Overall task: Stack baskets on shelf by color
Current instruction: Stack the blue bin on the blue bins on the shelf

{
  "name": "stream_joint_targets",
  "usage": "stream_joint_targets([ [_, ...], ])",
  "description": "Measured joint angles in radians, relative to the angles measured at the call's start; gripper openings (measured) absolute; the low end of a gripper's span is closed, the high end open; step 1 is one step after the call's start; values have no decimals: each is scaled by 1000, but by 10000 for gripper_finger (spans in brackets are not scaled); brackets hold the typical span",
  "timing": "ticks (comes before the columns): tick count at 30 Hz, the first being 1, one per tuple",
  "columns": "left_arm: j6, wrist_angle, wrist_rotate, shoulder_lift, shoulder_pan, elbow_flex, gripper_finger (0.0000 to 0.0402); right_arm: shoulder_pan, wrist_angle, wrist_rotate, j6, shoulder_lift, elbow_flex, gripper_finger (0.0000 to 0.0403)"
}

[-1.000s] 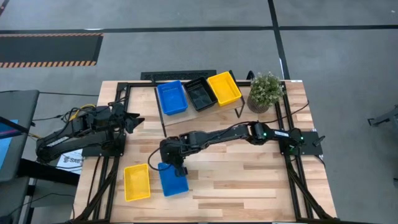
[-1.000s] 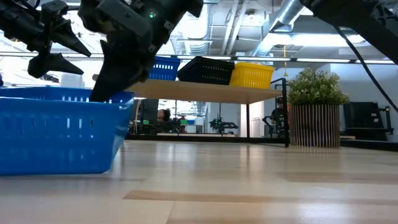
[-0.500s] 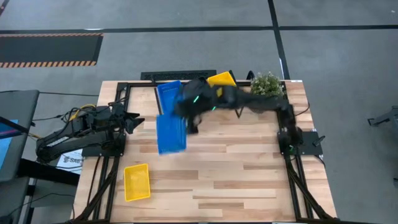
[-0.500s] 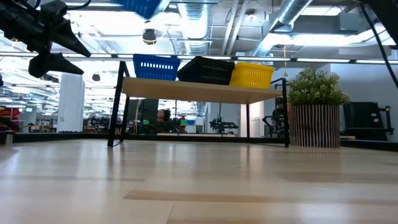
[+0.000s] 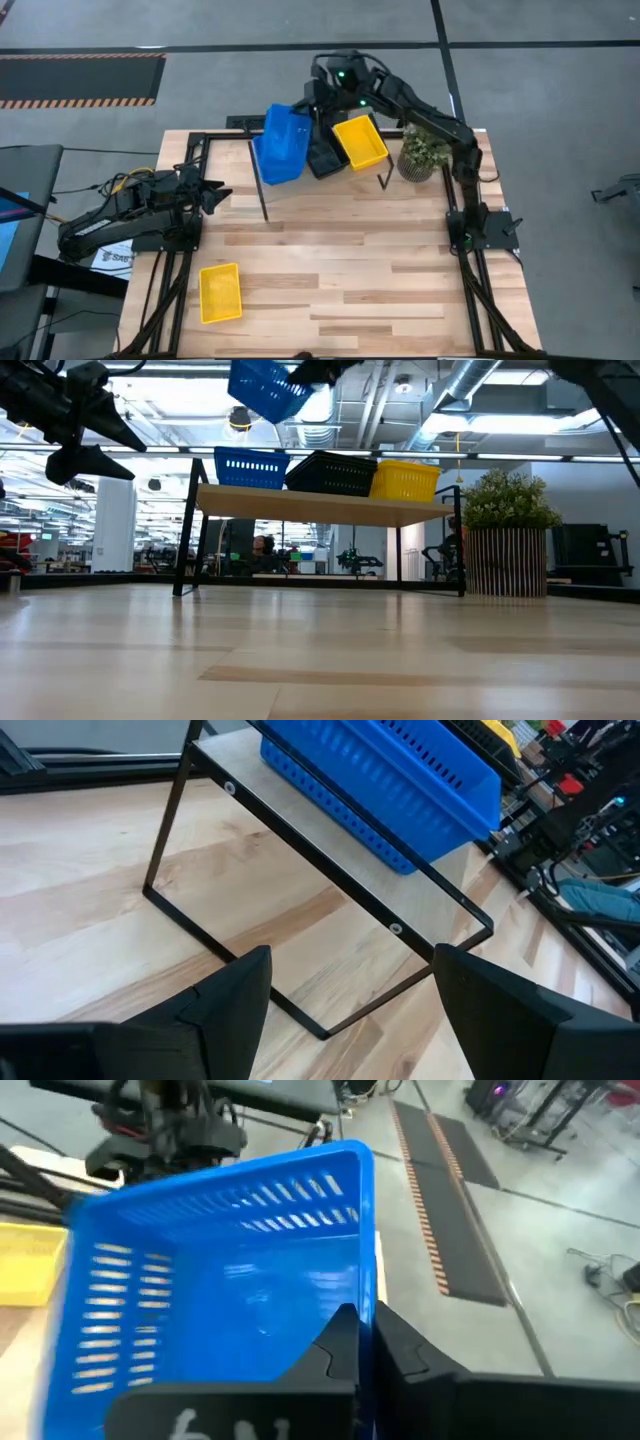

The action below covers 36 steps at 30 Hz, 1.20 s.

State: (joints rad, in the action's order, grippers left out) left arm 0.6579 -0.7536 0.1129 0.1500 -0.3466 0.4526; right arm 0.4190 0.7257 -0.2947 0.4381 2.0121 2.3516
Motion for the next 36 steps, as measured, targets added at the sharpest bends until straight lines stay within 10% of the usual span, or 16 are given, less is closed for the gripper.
stream_joint_targets([
  [23,9,0,24,0,0,0,265,38,7,-48,107,114,1,36],
  [36,9,0,26,0,0,0,265,39,-5,-39,114,137,1,148],
])
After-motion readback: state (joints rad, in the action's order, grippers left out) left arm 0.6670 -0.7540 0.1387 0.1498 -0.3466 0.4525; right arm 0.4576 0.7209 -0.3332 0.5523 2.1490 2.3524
